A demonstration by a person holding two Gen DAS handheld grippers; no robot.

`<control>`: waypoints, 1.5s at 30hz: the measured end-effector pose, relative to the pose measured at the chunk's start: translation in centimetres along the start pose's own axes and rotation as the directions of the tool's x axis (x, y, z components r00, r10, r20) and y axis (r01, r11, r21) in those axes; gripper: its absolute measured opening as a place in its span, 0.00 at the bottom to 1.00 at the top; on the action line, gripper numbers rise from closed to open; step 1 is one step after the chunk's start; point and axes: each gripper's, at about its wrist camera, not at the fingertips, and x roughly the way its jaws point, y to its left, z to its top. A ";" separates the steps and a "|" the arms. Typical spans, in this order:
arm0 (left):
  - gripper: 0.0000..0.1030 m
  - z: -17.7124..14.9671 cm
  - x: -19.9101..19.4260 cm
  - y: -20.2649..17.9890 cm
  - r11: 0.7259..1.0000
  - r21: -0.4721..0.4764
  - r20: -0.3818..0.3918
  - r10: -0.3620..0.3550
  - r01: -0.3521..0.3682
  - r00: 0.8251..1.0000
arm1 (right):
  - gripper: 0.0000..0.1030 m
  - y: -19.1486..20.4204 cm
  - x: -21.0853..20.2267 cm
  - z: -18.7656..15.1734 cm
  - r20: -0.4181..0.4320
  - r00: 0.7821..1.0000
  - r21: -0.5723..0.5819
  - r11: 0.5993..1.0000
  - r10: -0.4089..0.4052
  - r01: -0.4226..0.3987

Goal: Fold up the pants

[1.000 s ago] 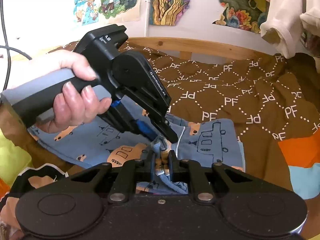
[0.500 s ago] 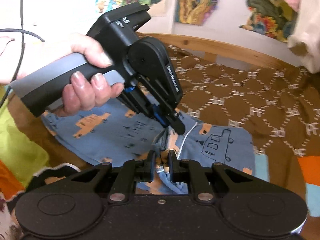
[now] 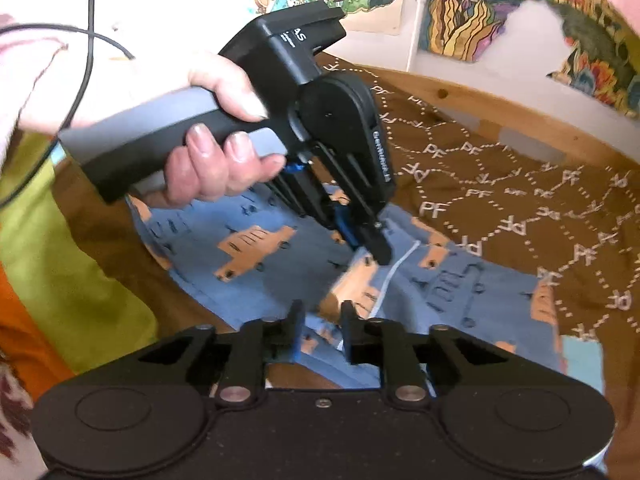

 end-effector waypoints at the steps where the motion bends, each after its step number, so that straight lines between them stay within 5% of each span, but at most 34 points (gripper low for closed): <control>1: 0.09 0.0 0.1 -0.1 1.000 0.004 -0.002 0.002 -0.002 1.000 | 0.20 -0.2 0.1 -0.1 -0.004 1.000 -0.006 1.000 -0.006 0.006; 10: 0.09 0.3 0.5 -0.1 1.000 0.002 -0.023 0.016 -0.016 1.000 | 0.38 1.9 1.8 0.0 -0.033 0.998 -0.182 0.982 -0.055 0.048; 15: 0.09 0.4 0.6 -0.1 1.000 0.004 -0.027 0.020 -0.020 0.999 | 0.34 2.7 2.9 0.2 -0.052 0.993 -0.237 0.967 -0.108 0.093; 20: 0.09 0.4 0.5 0.0 1.000 0.003 -0.029 0.019 -0.019 0.999 | 0.15 2.9 3.0 0.2 -0.051 0.991 -0.249 0.962 -0.125 0.108; 41: 0.09 -1.1 -2.4 3.4 0.993 -0.006 -0.021 0.117 -0.117 0.993 | 0.13 4.8 3.6 2.5 -0.063 0.997 -0.118 0.991 0.053 -0.060; 45: 0.17 -1.4 -2.3 2.9 0.990 0.024 -0.011 0.142 -0.141 0.990 | 0.24 4.2 3.1 2.4 -0.069 0.994 -0.114 0.990 0.080 -0.088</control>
